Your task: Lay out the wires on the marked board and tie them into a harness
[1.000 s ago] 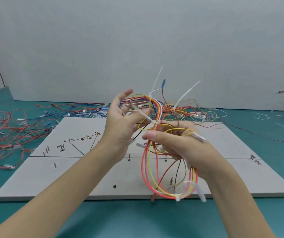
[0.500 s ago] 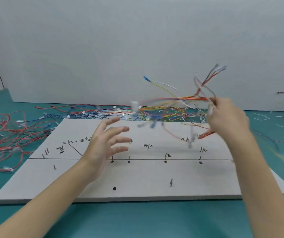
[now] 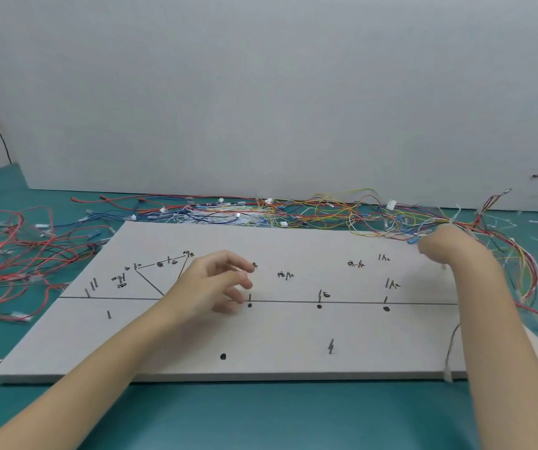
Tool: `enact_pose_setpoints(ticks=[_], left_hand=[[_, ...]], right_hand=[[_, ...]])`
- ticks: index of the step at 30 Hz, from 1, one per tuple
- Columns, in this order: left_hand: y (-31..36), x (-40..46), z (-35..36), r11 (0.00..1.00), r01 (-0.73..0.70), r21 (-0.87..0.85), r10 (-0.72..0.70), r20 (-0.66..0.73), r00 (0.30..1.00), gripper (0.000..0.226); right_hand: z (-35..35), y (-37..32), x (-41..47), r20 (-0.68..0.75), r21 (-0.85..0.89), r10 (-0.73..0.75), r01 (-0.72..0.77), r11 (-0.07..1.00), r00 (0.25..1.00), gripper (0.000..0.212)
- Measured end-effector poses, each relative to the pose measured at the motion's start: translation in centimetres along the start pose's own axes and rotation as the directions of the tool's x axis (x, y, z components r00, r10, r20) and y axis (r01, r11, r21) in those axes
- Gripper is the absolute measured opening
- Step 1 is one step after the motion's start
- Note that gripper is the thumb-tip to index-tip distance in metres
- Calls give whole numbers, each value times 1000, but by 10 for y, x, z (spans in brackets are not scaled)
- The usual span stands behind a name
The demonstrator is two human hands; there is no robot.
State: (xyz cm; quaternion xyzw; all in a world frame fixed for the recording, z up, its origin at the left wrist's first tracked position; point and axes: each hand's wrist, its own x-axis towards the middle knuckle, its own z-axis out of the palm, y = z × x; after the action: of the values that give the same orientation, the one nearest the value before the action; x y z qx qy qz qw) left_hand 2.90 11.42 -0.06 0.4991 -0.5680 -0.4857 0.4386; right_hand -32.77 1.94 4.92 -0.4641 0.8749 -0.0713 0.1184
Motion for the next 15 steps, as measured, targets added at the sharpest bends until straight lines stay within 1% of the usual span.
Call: enact_pose_setpoints(ticks=[3, 4, 5, 7, 8, 9, 10, 13, 15], left_hand=[[-6, -3, -7, 982, -62, 176, 61, 11, 998, 24], [-8, -4, -10, 974, -85, 208, 83, 18, 996, 26], [-8, -6, -13, 968, -110, 225, 109, 18, 994, 26], [-7, -7, -19, 959, -160, 235, 166, -6, 986, 19], [-5, -8, -23, 955, -181, 235, 193, -30, 981, 18], [-5, -8, -26, 950, -196, 243, 215, -56, 975, 18], [-5, -7, -30, 942, -205, 268, 232, -74, 970, 20], [-10, -5, -37, 909, -203, 365, 253, -93, 963, 36], [-13, -6, -40, 890, -198, 411, 254, -86, 963, 36]], right_hand=[[7, 6, -1, 14, 45, -98, 97, 994, 995, 41], [6, 11, -2, 35, 58, -115, 113, 992, 993, 42], [4, 17, 0, 42, 80, -100, 96, 992, 994, 44], [-5, 36, 6, -25, 145, 0, 4, 989, 1000, 46], [-10, 47, 12, -66, 214, 86, -70, 974, 994, 45], [-16, 55, 13, -95, 267, 161, -130, 955, 982, 44], [-21, 59, 12, -104, 278, 186, -151, 949, 977, 41], [-18, 53, 11, -115, 249, 99, -68, 966, 988, 31], [-9, 41, 2, -140, 208, 36, -6, 978, 989, 35]])
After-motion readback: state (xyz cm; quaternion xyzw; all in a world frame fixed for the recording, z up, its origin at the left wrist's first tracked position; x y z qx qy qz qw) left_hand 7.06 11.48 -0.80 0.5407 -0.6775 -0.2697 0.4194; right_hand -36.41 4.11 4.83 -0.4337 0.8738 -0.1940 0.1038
